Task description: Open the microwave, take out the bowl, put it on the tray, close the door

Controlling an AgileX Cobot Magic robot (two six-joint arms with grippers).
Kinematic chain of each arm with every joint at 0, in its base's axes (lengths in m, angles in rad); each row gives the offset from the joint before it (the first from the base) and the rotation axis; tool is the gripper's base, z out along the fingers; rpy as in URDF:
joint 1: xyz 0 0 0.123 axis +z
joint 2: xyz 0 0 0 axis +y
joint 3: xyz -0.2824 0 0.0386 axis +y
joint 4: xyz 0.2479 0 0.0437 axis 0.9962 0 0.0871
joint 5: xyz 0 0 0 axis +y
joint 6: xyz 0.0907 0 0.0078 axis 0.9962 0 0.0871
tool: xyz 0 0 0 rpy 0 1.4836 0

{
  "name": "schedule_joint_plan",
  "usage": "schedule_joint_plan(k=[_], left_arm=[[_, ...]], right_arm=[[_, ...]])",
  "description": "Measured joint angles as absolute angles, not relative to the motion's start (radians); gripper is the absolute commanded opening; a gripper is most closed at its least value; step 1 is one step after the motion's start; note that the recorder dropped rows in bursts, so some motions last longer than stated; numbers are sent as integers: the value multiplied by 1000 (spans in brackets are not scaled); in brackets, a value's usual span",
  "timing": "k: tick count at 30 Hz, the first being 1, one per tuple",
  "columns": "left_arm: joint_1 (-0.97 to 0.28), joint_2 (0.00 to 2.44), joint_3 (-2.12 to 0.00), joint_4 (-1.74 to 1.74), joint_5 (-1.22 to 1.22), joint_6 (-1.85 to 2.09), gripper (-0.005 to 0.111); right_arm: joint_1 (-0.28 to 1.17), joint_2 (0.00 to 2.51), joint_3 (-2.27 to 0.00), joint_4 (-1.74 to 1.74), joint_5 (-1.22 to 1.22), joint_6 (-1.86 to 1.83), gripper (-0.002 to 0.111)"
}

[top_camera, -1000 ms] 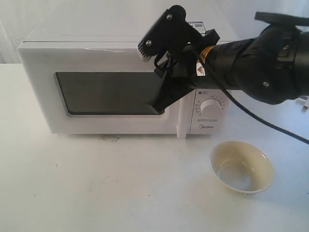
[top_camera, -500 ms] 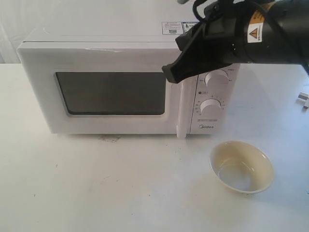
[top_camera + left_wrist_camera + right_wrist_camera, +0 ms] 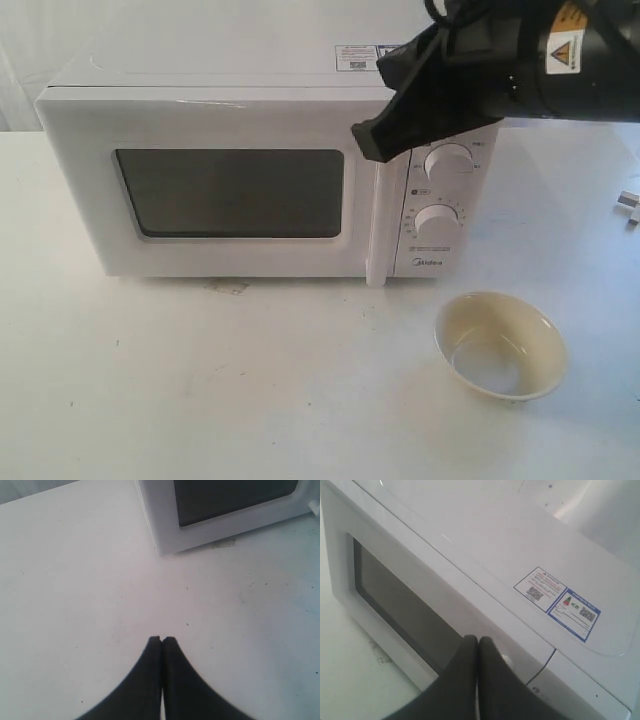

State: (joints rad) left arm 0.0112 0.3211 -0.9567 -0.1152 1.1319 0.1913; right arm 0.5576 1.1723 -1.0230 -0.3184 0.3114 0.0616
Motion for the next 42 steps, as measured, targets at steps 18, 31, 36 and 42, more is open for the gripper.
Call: schedule_joint_plan(k=[18, 31, 36, 42], left_arm=[[11, 321, -957, -89, 1132, 191, 0], [11, 321, -957, -89, 1132, 191, 0], [11, 321, -957, -89, 1132, 191, 0], [11, 321, -957, -89, 1132, 191, 0]], right_arm=[[431, 712, -522, -357, 39, 58, 0], [182, 200, -166, -306, -88, 62, 0], [79, 97, -85, -293, -93, 126, 0], [40, 61, -13, -290, -88, 173, 0]])
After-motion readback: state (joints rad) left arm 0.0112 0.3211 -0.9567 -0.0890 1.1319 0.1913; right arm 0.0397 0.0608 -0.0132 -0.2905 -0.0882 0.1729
